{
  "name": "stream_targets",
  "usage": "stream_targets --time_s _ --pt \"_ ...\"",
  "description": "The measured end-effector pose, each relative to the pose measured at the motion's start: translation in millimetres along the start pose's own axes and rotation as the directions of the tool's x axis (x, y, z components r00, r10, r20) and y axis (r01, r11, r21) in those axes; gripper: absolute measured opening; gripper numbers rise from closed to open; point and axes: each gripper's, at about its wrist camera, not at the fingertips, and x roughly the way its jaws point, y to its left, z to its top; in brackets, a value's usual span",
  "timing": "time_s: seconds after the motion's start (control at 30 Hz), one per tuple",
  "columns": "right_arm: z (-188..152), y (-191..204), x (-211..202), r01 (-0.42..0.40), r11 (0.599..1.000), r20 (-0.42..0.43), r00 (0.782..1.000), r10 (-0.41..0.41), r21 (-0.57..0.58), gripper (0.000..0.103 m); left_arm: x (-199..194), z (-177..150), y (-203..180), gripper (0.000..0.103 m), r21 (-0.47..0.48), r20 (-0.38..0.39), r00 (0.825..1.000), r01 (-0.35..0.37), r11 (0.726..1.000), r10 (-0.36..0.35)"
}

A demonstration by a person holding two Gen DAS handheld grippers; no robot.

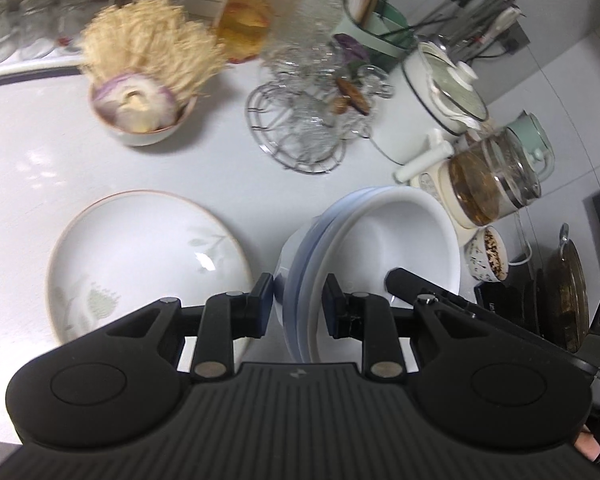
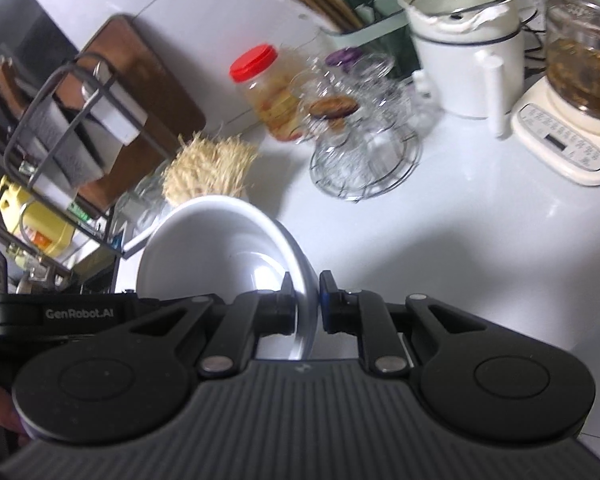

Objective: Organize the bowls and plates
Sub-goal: 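Lower the nested bowls onto the white plate stack with both grippers, then open both grippers and release the bowls on the plates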

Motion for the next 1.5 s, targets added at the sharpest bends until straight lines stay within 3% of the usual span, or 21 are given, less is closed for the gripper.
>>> stream_targets --time_s 0.3,0.73,1.1,1.37,1.4,1.47,1.5 --pt "-14 30 40 -0.012 0.999 -0.089 0.996 0.009 -0.034 0.015 -2 -6 51 0.029 -0.061 -0.001 0.999 -0.039 0.997 0.039" --pt "-26 50 100 0.012 0.997 -0.200 0.979 -0.028 -0.082 0.015 24 -6 105 0.030 -0.121 -0.025 0.997 -0.075 0.990 0.072" --pt "-39 57 133 0.035 0.993 -0.280 0.958 -0.067 -0.115 0.015 47 -13 131 0.030 -0.125 -0.077 0.992 -0.107 0.986 0.098" --pt "-43 55 134 0.051 0.992 -0.262 0.962 -0.080 -0.115 0.016 51 -14 133 0.030 -0.096 -0.093 0.992 -0.093 0.991 0.084" --pt "-43 55 132 0.052 0.993 -0.262 0.962 -0.079 -0.110 0.017 50 -13 133 0.033 -0.091 -0.093 0.992 -0.090 0.992 0.082" --pt "-44 56 129 0.055 0.992 -0.257 0.963 -0.082 -0.111 0.019 46 -11 131 0.051 -0.078 -0.081 0.993 -0.097 0.992 0.090" --pt "-44 56 126 0.057 0.992 -0.248 0.965 -0.084 -0.113 0.027 42 -11 130 0.052 -0.068 -0.069 0.993 -0.100 0.993 0.096"
